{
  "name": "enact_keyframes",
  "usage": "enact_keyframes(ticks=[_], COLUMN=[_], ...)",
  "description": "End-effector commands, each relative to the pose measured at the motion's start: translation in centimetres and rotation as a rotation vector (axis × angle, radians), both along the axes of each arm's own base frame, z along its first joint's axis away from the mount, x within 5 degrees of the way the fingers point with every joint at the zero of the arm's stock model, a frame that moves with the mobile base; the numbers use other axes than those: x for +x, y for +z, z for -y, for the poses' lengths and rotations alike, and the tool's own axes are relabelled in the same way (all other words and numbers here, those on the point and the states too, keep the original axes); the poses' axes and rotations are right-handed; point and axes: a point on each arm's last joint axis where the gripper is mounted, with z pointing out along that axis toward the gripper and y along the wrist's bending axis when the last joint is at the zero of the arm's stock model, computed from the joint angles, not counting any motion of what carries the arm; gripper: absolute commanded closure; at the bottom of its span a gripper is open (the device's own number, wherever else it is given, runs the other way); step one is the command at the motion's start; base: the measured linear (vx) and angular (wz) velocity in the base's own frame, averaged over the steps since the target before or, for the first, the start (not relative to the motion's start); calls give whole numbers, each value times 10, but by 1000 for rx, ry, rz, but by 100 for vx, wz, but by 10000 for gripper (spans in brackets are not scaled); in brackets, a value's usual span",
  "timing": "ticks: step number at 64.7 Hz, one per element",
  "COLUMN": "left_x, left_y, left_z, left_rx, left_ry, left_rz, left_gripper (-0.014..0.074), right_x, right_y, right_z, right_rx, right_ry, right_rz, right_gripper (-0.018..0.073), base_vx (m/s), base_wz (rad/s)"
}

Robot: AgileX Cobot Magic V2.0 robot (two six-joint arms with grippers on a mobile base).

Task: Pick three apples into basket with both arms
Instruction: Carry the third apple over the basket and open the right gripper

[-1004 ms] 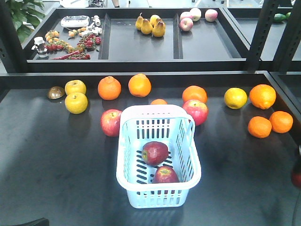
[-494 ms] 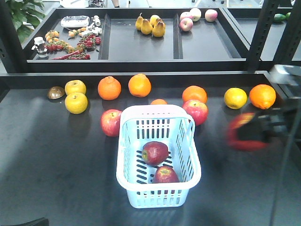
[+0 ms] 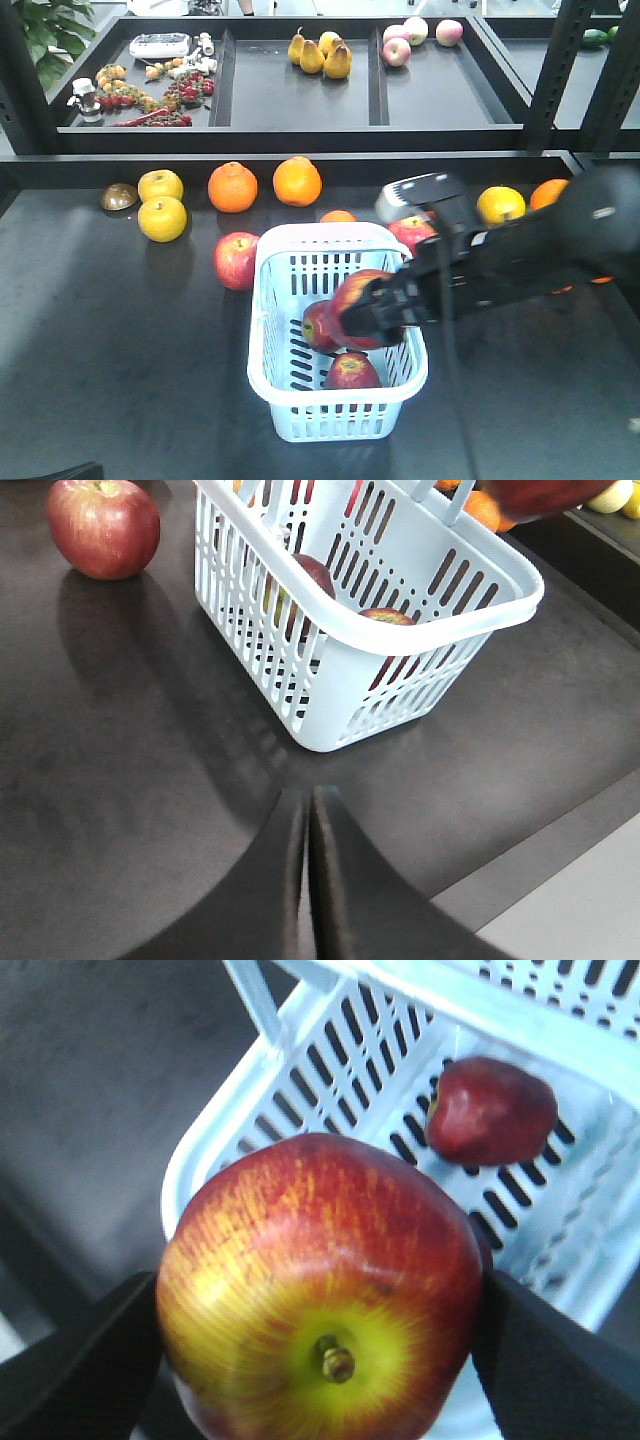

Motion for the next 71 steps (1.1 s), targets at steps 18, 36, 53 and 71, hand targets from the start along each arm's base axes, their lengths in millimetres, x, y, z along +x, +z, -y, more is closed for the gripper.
enact_keyframes(ticks=[18,36,53,71], left_x=[4,4,4,4], left_y=[9,9,9,9], left_z=[0,0,0,0], left_rx=[-32,-32,-32,-32], left_ry=[17,17,17,17], left_rz=[18,18,18,18], left_gripper=[603,603,603,603], right_x=[16,16,10,-14], right_y=[-5,-5,-5,25], right_z=[-13,-13,-14,-6], right_rx=[36,35,35,18], right_ry=[-59,-56,-23,84], right_rz=[58,55,12,58], right_gripper=[80,-85,56,572], base_vx=[0,0,0,0], base_wz=[0,0,0,0])
